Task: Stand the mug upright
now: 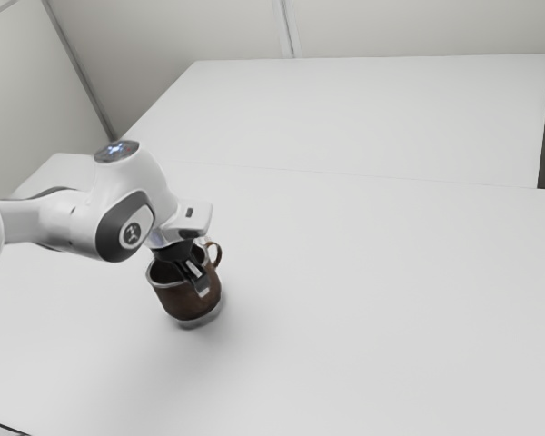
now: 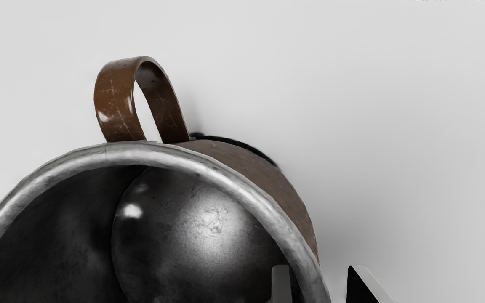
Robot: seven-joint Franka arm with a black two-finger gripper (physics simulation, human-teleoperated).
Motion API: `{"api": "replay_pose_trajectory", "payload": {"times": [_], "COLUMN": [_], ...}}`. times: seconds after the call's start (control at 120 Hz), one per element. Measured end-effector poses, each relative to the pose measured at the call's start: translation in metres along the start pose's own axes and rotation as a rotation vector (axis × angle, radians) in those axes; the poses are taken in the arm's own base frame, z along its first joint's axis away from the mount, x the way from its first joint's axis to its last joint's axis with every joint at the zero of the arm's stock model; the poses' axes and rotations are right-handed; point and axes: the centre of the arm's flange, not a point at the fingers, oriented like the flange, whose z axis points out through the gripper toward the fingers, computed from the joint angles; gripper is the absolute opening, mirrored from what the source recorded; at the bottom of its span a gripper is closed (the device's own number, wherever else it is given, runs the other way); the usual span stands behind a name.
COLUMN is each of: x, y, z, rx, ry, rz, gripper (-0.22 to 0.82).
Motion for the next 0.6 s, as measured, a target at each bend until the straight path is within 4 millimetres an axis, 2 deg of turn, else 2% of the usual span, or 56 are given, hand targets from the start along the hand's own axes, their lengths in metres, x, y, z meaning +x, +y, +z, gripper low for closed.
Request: {"api": "replay_pose_trajectory", "payload": {"times": [0.075,0.15,0.267,0.333,0.4,0.475,0.525,0.6], "x": [0.000,0.000,0.002,0.011,0.035,0.062,0.078,0.104], "y": [0.000,0.000,-0.001,-0.003,-0.009,-0.014,-0.012,-0.006], "z": [0.001,0.001,-0.003,-0.019,-0.063,-0.129,-0.175,-0.230], "rx": [0.002,0.004,0.007,0.015,0.022,0.020,0.018,0.002], "ry": [0.008,0.016,0.030,0.061,0.106,0.146,0.165,0.160], "rz": [-0.035,-0.065,-0.106,-0.124,-0.136,-0.150,-0.152,-0.142], "gripper": [0.21,0.33,0.45,0.49,0.52,0.55,0.56,0.57]}}
